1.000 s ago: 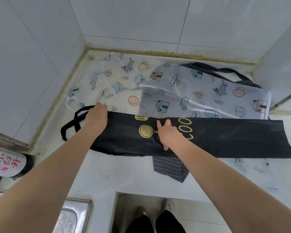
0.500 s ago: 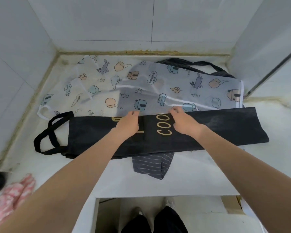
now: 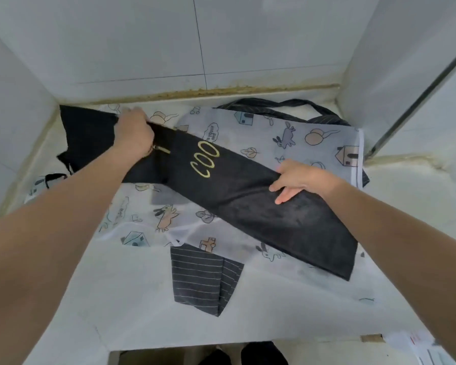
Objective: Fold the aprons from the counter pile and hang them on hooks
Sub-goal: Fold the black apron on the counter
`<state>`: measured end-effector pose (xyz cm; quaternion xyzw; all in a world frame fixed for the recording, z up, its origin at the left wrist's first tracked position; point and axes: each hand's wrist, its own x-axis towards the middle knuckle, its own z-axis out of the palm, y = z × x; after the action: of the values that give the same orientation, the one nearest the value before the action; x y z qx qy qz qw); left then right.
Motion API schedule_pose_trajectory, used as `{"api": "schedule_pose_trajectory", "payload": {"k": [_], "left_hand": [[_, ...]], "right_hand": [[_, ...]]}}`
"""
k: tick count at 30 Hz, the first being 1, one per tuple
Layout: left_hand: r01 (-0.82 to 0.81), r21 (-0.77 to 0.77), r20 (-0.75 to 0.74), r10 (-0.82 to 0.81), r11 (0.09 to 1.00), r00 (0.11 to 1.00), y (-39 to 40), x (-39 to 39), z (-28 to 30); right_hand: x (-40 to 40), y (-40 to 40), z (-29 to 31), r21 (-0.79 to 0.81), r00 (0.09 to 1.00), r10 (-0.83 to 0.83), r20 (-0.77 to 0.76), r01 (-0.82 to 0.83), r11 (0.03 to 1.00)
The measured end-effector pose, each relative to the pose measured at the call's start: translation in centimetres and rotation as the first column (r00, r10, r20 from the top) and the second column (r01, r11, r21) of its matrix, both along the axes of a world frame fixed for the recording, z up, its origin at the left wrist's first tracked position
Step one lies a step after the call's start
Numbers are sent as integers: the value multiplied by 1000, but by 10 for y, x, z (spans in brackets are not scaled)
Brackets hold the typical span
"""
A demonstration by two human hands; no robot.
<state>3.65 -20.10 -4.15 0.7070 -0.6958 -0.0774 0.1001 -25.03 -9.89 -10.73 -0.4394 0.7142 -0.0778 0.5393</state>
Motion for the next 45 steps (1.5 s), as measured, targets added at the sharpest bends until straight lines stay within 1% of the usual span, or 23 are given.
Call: {"api": "schedule_pose_trajectory", "payload": {"k": [2,4,6,8,10,12,15,18,20,23,25,28,33,35,36,37,38,39,40,41,42,44,45], "left_hand": [[25,-129,-99,-38,991,994,-6,-32,14],[182,-95,-67,-188,979,980,8,-69,4],[419,23,-21,-419,908,908,38,-103,-30],[605,198,0,-617,771,787,82,-128,-67],[663,328,34,-709,673,704,125,-143,-96],[697,326,60,-750,639,659,152,-148,-118],[760,221,9,-781,611,625,163,-145,-133],[831,79,34,-834,551,550,168,-139,-137],[845,123,31,-853,520,521,174,-130,-137],[852,154,-34,-859,501,511,180,-118,-131],[839,167,-76,-841,519,535,191,-110,-123],[807,118,-35,-810,579,586,204,-101,-118],[740,-1,-99,-737,672,669,239,-84,-113],[707,3,-122,-701,707,702,249,-79,-115],[686,21,-127,-678,727,724,254,-76,-115],[667,44,-113,-660,744,743,261,-71,-114],[657,92,-75,-653,748,754,263,-66,-115],[651,149,-32,-654,744,756,266,-61,-117],[636,191,-3,-647,748,763,272,-53,-119],[615,205,-3,-628,762,779,274,-47,-121],[600,201,-15,-610,774,792,277,-42,-123],[585,152,-42,-587,796,809,285,-34,-124],[586,130,-57,-584,800,810,288,-32,-125]], "right_hand": [[2,-3,-3,-88,988,-120,101,129,988],[1,-2,-11,-116,991,-119,65,126,985],[-6,4,-17,-104,997,-52,-57,46,994],[-19,13,-22,-114,984,20,-176,-40,993],[-37,22,-20,-132,929,117,-351,-173,976],[-56,29,-17,-71,873,213,-439,-270,960],[-75,41,-19,14,890,290,-353,-304,952],[-77,53,-24,-54,919,256,-301,-284,957],[-75,61,-27,-80,938,244,-245,-271,959],[-71,73,-34,-36,980,180,-86,-184,982],[-66,82,-31,-5,998,39,50,-39,999],[-58,93,-23,36,972,-159,176,155,987],[-32,124,-12,84,863,-278,422,268,960],[-22,136,-11,117,849,-282,447,257,959],[-17,143,-11,105,887,-237,396,213,971],[-12,150,-12,55,948,-141,284,130,990],[-10,153,-16,-21,991,-28,131,31,999],[-9,158,-19,-120,997,76,-34,-79,990],[-6,166,-20,-224,966,172,-194,-214,951],[-5,172,-21,-301,905,266,-331,-369,879],[-4,178,-23,-326,817,367,-445,-529,783],[1,194,-31,-288,622,525,-581,-760,582],[4,200,-34,-266,568,565,-599,-806,528]]}}
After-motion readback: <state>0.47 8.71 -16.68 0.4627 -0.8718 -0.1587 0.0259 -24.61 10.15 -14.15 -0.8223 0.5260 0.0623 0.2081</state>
